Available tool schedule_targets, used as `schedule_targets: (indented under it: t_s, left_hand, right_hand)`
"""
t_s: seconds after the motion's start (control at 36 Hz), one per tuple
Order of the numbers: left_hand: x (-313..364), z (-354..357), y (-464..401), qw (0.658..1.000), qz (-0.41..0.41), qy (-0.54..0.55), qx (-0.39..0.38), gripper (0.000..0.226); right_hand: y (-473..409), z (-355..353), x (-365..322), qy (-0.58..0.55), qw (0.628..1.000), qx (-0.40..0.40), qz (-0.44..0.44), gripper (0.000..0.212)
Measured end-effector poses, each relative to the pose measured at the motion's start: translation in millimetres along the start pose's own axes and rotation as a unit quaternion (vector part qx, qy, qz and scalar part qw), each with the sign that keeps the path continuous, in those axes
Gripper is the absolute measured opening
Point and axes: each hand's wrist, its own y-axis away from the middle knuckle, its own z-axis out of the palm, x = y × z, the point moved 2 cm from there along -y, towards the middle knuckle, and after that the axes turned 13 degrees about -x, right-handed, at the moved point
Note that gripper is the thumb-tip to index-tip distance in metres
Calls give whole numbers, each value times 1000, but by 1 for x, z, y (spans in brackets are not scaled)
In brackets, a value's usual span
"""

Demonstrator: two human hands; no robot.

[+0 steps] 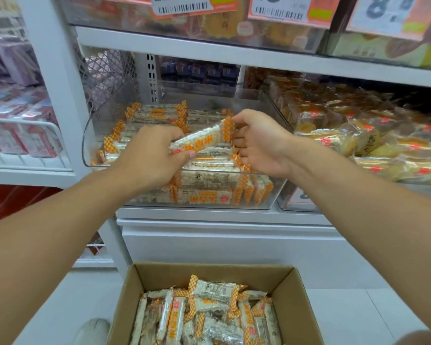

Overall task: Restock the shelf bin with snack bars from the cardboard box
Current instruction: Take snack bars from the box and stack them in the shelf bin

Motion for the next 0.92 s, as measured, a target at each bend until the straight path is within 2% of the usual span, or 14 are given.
schedule_targets:
  t_s: [0.08, 0.14, 0.19, 0.22, 0.28, 0.42, 0.47, 0.53, 0.61, 0.67, 0.72, 0.83, 0.86, 0.92]
  left_hand:
    - [-1, 2, 2, 1000, 4, -10, -11, 39]
    - [-4, 5, 2, 1000, 13, -18, -8, 28]
    - [-3, 8, 2, 999, 24, -43, -1, 23]
    - [-1, 9, 1, 998, 26, -59, -2, 21]
    - [1, 10, 0, 997, 22, -75, -5, 23]
    - [4, 7, -3, 998, 5, -67, -15, 29]
    - [10, 4, 1, 993, 50, -104, 1, 23]
    - [23, 2, 9, 983, 116, -143, 27, 25]
    - [50, -4, 31, 965, 213, -144, 49, 29]
    - [62, 3, 47, 960, 249, -128, 2, 29]
    - [57, 37, 63, 956, 244, -119, -112, 25]
    - [20, 118, 111, 915, 62, -94, -387, 25]
    - [8, 130, 124, 895, 7, -83, -438, 31]
    - [-16, 146, 141, 875, -85, -32, -475, 26]
  right_hand:
    - [6, -9, 3, -68, 997, 25, -18, 32]
    - [6, -6, 0, -94, 994, 53, -24, 30]
    - [0, 4, -6, -124, 992, -9, 6, 37]
    - [-4, 9, -7, -125, 991, -39, 30, 68]
    - [-8, 16, -7, -147, 986, -71, 28, 106]
    - [-19, 15, 2, -195, 976, -100, 19, 124]
    - [-1, 17, -1, -135, 989, -54, -4, 108]
    - [34, 20, -6, 15, 997, 56, -45, 78]
    - [92, 12, 6, 151, 948, 217, -179, 70]
    - [114, 9, 31, 132, 928, 241, -253, 64]
    - [117, 1, 72, 88, 950, 190, -230, 61]
    - [103, 3, 179, 138, 990, 20, 1, 63]
    - [97, 6, 210, 195, 977, -44, 74, 56]
    - [83, 16, 262, 349, 911, -148, 163, 45]
